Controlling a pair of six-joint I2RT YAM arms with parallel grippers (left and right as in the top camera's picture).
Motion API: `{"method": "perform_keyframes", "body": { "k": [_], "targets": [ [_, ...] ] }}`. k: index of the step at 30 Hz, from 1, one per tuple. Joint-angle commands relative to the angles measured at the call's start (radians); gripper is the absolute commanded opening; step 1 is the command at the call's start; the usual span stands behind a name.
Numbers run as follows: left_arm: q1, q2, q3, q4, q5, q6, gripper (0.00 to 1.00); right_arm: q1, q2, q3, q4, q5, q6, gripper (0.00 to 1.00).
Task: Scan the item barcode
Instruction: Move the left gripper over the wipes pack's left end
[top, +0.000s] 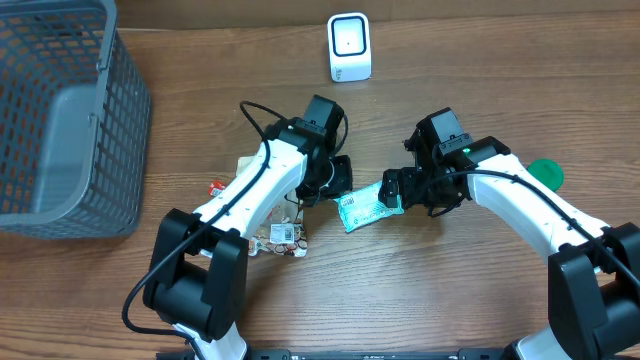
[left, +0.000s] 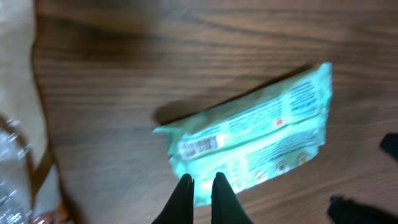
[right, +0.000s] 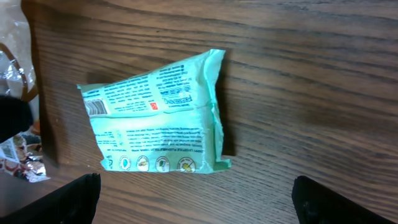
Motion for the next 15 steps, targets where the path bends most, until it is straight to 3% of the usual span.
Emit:
{"method": "perform_keyframes", "body": {
  "k": [1, 7, 10, 11, 15],
  "targets": [
    [-0.014, 0.021, -0.021, 0.037, -0.01, -0.05, 0.04, -0.002, -0.009, -0.003, 0.006, -0.041, -0.008, 1.0],
    [-0.015, 0.087, -0.021, 0.074, -0.01, -0.051, 0.04, -0.002, -0.007, -0.004, 0.002, -0.061, 0.019, 1.0],
    [-0.015, 0.115, -0.021, 0.084, -0.011, -0.049, 0.04, -0.002, -0.007, -0.01, -0.011, -0.062, 0.066, 0.95],
    [-0.015, 0.126, -0.021, 0.088, -0.011, -0.049, 0.04, -0.002, -0.007, -0.014, -0.014, -0.062, 0.082, 0.92],
    [-0.016, 0.146, -0.021, 0.096, -0.011, -0.049, 0.04, 0.0, -0.007, -0.047, -0.014, -0.134, 0.095, 0.63]
  ]
}}
